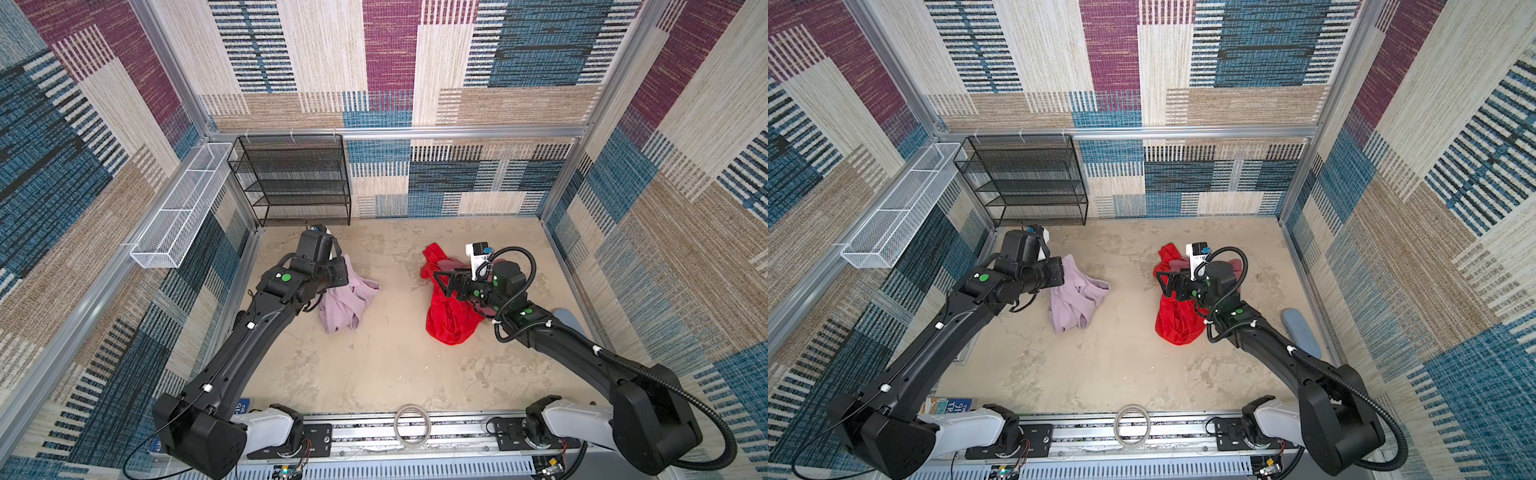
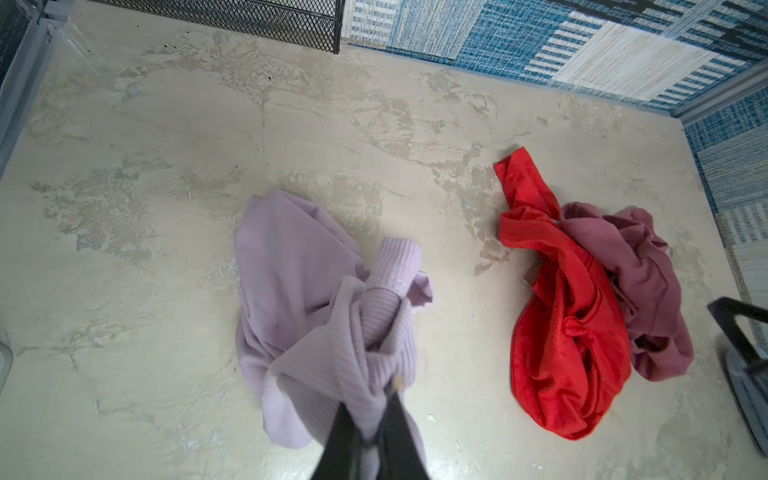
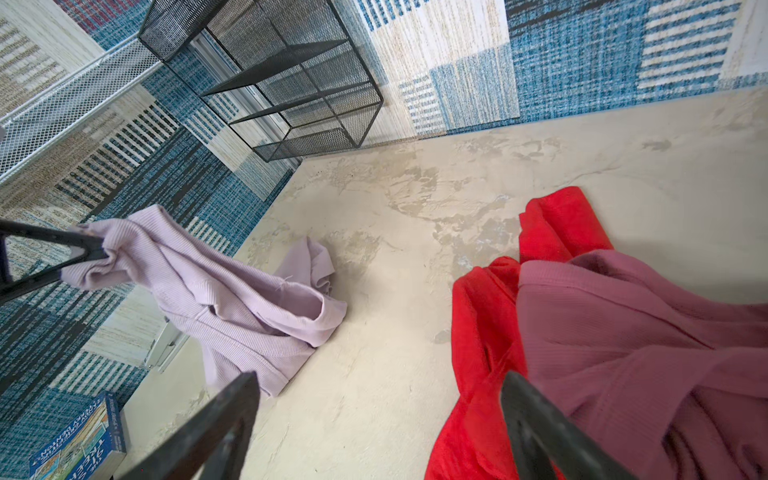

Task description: Pick out a specific cloth from the pile

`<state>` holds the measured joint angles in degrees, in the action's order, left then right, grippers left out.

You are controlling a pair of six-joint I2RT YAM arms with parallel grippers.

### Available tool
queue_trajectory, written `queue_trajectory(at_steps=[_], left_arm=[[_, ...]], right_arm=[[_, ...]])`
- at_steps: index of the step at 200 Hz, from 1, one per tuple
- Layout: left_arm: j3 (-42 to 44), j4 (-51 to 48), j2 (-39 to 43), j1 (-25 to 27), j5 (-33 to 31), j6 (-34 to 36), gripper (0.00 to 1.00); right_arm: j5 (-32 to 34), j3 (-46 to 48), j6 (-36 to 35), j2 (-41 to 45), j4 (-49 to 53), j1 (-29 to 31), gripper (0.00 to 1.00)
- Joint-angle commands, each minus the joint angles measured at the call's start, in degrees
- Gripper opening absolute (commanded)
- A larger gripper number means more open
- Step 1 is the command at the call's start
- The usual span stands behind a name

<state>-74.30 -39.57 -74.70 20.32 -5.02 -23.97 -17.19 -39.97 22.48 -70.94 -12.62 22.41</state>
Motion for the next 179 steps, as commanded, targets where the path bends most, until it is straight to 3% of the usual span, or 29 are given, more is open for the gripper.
queue_trajectory(at_steps=[1,63,108,120,125,179], left_arm=[[0.2,4.7,-3.1,-3.4,1.9,2.9,0.00],[4.2,12.7,-13.6,-11.9,4.9,2.1,0.00],[4.8,13.9,-19.7,-13.2,7.4,0.7,0.00],[4.7,13.2,-20.8,-13.2,7.5,0.2,0.24],[4.6,12.7,-21.0,-13.2,7.2,0.1,0.28],[7.0,11.1,-14.2,-12.6,8.0,-1.1,0.31]], right_arm=[[-0.6,-0.8,0.1,-0.7,-1.4,0.0,0.93],[-0.2,-1.8,-0.4,-2.8,-1.0,0.0,0.93],[0.0,-2.2,-0.7,-3.7,-0.6,0.0,0.93],[0.0,-2.2,-0.6,-3.6,-0.6,-0.1,0.93],[0.1,-2.1,-0.6,-3.6,-0.6,0.0,0.93],[-0.2,-2.6,-0.9,-4.4,-0.5,0.0,0.93]])
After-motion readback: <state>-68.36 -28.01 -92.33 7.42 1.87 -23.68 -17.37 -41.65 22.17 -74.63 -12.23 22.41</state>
